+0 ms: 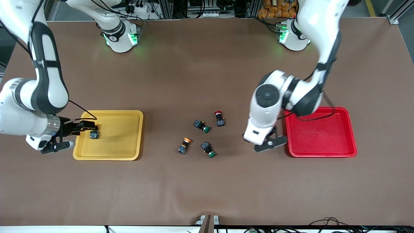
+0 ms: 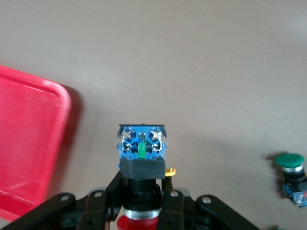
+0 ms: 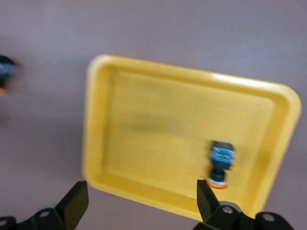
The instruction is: Place red and yellow buttons in trays
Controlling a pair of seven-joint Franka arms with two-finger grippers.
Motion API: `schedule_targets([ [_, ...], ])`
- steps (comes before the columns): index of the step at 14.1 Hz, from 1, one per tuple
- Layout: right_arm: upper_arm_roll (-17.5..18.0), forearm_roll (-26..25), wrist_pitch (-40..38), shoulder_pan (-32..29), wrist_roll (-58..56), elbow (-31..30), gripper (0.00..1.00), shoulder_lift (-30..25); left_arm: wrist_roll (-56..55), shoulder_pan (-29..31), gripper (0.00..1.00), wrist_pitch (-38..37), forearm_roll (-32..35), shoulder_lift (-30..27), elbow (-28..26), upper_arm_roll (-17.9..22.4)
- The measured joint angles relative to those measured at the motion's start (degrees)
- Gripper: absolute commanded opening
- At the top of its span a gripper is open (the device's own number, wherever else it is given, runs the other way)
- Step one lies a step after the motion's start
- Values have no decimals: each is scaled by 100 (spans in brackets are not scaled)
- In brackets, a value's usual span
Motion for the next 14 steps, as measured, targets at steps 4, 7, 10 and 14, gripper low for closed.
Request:
schedule_targets([
  [4, 67, 257, 211, 1394, 2385, 514, 100, 98, 1747, 985, 0, -472, -516, -960, -706, -41],
  [7, 73, 443, 890, 2260, 3998, 914, 100, 607, 2612, 1456, 0, -656, -541, -1598, -1417, -59],
  [10, 70, 470, 1779, 2689, 4738, 1102, 100, 1383, 3464, 2028, 0, -595, -541, -1850, -1955, -67],
  [14, 66, 483, 2068, 2820, 4821, 1229, 100, 1922, 4661, 2932, 0, 165, -541, -1756, -2455, -61],
])
